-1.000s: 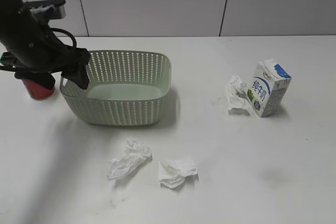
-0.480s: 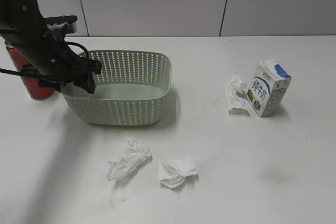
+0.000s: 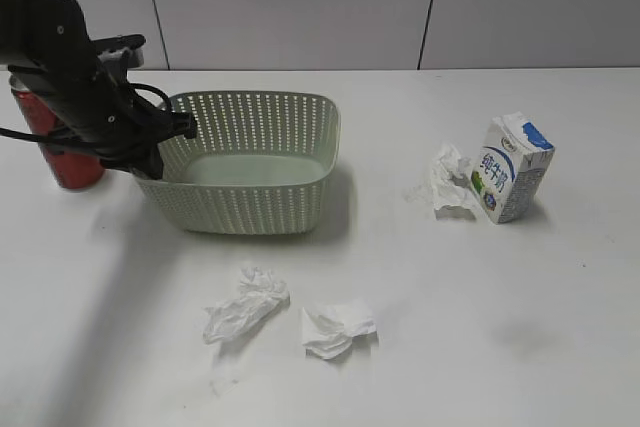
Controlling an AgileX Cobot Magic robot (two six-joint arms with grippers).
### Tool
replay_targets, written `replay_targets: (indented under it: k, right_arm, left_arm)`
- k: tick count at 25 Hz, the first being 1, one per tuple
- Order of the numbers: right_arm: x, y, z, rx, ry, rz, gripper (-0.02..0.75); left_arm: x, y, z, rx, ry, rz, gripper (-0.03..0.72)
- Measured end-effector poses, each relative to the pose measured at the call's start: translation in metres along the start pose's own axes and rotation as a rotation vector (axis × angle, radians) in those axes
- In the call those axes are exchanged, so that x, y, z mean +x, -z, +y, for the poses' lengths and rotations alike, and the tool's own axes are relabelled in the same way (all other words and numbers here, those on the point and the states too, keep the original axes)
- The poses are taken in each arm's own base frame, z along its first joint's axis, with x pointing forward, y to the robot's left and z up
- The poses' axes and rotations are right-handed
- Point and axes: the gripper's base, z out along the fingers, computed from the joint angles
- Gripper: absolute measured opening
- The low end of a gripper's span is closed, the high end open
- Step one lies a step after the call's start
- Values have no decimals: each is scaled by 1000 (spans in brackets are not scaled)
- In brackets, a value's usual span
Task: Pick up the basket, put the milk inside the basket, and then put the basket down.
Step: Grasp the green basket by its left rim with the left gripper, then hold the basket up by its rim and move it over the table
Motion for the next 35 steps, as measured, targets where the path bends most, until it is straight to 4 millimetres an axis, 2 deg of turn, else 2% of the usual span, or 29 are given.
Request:
replay_targets:
  k: [5,8,15,19,28,31,35]
  right_arm:
    - [0,0,0,0,0,0,591]
    - [0,0,0,0,0,0,591]
    - [0,0,0,0,0,0,591]
    - [0,0,0,0,0,0,591]
    - [-2,1,1,-12,-9,-7,591]
    - [-20,2,3,-30,-25,-72,611]
    - [-45,-13,1,-25,0,-125,668]
  left_arm:
    - [1,2,0,-6,34,36,0]
    - [1,10,-2,-5,39,57,0]
    - [-3,65,-9,32,43,-22,0]
    - [-1,82,-11,40,44,-28,0]
    - [2,85,-10,35,45,0,0]
    - [2,85,-10,35,45,1,0]
    - [2,85,-10,36,46,1,0]
